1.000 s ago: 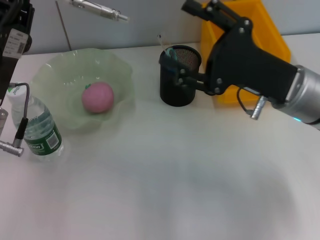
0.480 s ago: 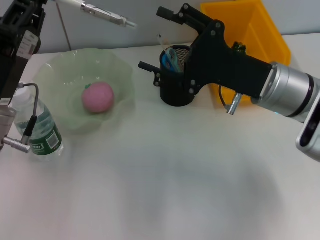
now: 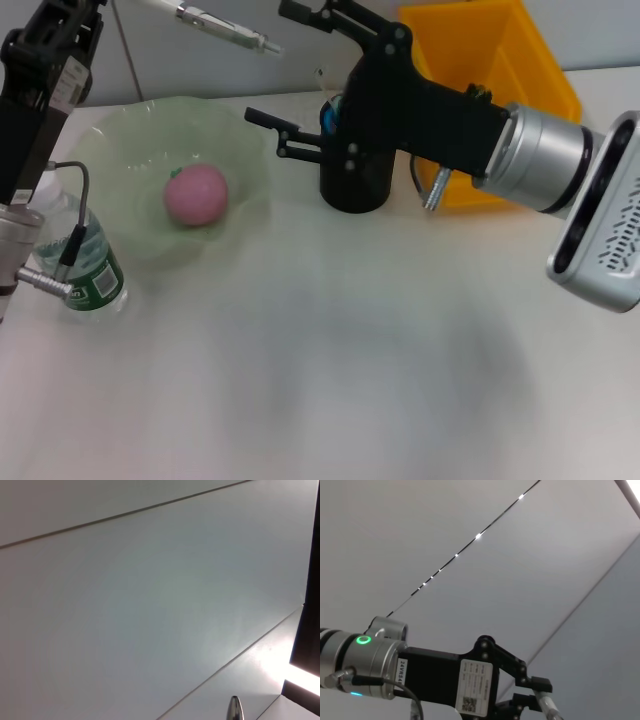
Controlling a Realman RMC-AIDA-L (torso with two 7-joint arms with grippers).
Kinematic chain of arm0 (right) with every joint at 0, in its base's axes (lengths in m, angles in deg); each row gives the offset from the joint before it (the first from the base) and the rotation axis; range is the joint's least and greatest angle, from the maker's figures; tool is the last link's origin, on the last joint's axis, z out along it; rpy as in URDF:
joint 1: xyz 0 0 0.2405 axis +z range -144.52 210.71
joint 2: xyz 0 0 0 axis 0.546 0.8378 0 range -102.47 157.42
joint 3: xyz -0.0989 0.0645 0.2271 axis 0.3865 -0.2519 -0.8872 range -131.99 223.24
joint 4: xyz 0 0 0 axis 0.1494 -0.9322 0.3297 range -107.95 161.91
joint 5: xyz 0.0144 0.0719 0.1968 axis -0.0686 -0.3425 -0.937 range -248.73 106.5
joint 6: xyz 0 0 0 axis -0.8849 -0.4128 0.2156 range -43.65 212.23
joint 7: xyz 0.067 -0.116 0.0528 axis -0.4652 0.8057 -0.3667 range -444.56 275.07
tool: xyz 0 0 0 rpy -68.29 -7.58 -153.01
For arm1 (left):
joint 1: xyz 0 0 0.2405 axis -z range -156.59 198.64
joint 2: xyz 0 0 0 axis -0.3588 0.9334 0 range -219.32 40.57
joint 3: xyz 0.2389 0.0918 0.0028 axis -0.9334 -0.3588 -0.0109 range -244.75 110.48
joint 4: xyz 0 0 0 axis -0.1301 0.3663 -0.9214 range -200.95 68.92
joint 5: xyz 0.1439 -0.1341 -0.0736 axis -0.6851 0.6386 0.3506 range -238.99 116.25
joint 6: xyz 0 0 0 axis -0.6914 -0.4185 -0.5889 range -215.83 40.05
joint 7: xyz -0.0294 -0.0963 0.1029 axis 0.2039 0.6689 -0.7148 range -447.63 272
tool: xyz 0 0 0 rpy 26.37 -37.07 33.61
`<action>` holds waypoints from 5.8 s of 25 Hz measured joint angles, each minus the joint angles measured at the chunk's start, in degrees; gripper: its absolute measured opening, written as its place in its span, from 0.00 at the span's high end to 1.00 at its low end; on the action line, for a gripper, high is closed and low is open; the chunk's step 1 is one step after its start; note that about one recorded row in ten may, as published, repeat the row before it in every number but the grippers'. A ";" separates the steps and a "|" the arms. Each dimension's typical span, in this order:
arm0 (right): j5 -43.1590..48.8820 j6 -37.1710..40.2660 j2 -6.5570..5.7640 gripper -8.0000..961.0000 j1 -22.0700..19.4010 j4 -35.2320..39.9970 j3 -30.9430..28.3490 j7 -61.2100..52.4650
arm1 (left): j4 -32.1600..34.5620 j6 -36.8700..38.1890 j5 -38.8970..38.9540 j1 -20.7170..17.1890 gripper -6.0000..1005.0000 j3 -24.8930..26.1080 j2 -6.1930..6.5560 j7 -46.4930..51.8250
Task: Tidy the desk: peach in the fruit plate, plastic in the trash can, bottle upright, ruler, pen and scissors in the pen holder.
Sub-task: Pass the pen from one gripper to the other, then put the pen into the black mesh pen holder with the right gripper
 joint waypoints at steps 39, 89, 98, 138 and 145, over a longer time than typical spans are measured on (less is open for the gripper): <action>-3.00 -1.59 0.00 0.56 3.34 -1.94 0.45 1.87 | 1.16 -1.08 0.07 -0.69 0.85 -0.61 0.00 0.79; -2.99 -1.82 0.02 0.86 4.97 -5.39 0.29 5.09 | 1.23 -1.49 -0.15 -0.48 0.84 -1.67 -0.06 1.31; -2.98 -1.72 0.01 0.85 4.69 -5.37 -0.03 4.98 | 1.18 -1.12 -0.10 -0.75 0.69 -1.64 -0.03 0.90; -15.05 -2.44 -0.83 0.81 -16.41 25.68 -0.18 -57.12 | 1.97 12.34 -66.75 -0.06 0.21 25.46 4.78 -21.64; 10.42 -7.87 -2.60 0.80 -16.82 47.29 -6.05 -89.34 | 6.16 7.85 -81.90 -0.72 0.21 30.66 4.45 -19.70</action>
